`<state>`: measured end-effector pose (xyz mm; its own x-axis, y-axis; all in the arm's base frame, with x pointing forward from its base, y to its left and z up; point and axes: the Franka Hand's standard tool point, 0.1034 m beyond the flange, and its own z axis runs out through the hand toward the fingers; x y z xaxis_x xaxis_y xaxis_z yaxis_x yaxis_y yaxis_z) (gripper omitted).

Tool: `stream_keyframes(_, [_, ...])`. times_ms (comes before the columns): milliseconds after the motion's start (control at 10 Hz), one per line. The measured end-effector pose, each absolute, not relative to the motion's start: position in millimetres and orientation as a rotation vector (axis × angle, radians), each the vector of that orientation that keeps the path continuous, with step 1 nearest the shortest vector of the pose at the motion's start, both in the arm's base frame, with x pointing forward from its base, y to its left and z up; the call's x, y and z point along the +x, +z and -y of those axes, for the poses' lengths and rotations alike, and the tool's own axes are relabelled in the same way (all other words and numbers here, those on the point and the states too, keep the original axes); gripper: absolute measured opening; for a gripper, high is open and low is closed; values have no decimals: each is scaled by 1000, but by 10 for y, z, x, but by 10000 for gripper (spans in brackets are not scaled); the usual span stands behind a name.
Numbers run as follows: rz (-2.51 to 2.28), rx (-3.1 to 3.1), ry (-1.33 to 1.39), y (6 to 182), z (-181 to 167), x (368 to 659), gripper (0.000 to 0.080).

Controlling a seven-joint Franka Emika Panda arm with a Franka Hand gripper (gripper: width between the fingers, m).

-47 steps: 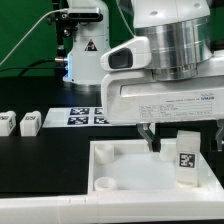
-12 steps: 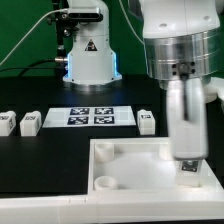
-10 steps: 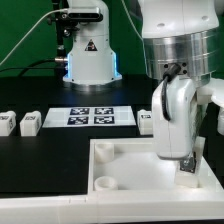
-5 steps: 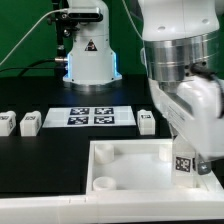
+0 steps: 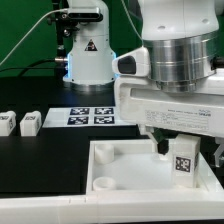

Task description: Assemble one leg

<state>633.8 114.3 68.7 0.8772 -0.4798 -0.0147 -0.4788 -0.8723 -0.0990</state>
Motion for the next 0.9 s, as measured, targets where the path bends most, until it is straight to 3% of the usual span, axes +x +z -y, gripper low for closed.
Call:
stream_keyframes(200, [-842, -2921, -6, 673, -1147, 6323, 624])
stream_keyframes(400, [-1215, -2779, 19, 672, -1167, 6320, 289])
stream_keyframes(900, [-2011, -2272, 77, 670, -1197, 6314, 291])
